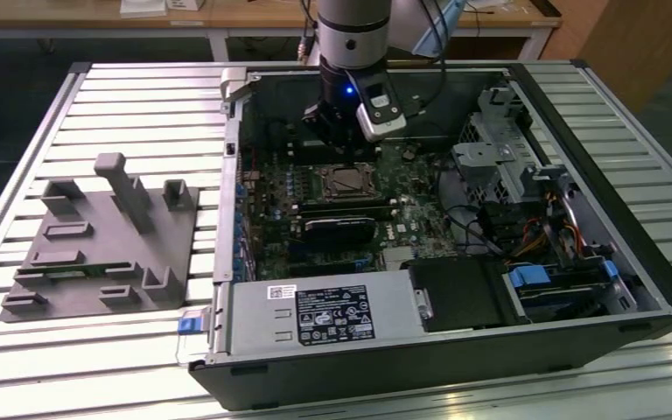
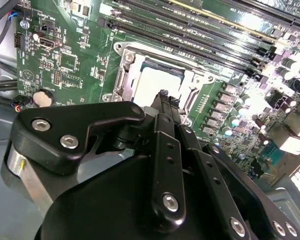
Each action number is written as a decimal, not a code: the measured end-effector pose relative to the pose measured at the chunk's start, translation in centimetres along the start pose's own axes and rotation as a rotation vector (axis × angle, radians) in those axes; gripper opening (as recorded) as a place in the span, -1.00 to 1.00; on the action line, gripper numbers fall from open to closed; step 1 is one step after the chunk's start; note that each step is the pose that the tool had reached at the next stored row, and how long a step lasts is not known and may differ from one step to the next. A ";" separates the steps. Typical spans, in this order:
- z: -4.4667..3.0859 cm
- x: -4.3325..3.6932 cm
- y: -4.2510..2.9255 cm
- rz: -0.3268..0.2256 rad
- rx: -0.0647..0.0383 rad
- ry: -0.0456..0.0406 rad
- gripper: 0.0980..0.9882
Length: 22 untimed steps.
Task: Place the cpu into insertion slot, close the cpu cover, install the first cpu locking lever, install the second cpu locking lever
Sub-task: 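Install the second cpu locking lever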
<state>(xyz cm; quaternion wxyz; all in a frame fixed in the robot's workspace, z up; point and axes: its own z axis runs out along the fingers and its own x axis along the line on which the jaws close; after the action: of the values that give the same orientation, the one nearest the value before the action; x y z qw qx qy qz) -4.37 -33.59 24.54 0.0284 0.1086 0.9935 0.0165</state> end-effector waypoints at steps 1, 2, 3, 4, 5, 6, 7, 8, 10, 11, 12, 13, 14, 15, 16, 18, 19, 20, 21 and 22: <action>0.00 -0.01 -0.06 0.000 0.000 0.0000 -0.98; 0.00 -0.02 -0.11 0.000 0.000 0.0000 -0.98; 0.00 -0.03 -0.16 0.000 0.000 -0.0001 -0.98; 0.00 -0.04 -0.20 0.000 0.001 -0.0001 -0.98; -0.01 -0.05 -0.24 0.000 0.001 -0.0002 -0.98; -0.01 -0.06 -0.28 0.000 0.001 -0.0002 -0.98; -0.01 -0.07 -0.31 0.000 0.001 -0.0003 -0.98; -0.01 -0.08 -0.35 0.000 0.002 -0.0003 -0.98; -0.01 -0.10 -0.44 0.000 0.002 -0.0004 -0.98; -0.01 -0.11 -0.49 0.000 0.003 -0.0005 -0.98; -0.02 -0.12 -0.55 0.000 0.003 -0.0006 -0.98; -0.02 -0.13 -0.60 0.000 0.003 -0.0006 -0.98; -0.02 -0.14 -0.65 0.000 0.004 -0.0007 -0.98; -0.02 -0.16 -0.71 0.000 0.004 -0.0009 -0.98; -0.02 -0.17 -0.76 0.000 0.005 -0.0010 -0.98; -0.03 -0.20 -0.89 0.000 0.006 -0.0013 -0.98; -0.02 -0.21 -0.96 0.000 0.007 -0.0015 -0.98; -0.03 -0.23 -1.05 0.000 0.008 -0.0016 -0.98; -0.03 -0.26 -1.15 0.000 0.008 -0.0018 -0.98; -0.03 -0.28 -1.27 0.000 0.009 -0.0018 -0.98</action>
<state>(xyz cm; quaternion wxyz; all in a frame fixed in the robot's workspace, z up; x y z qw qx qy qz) -4.37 -34.89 24.53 0.0288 0.1085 0.9936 0.0121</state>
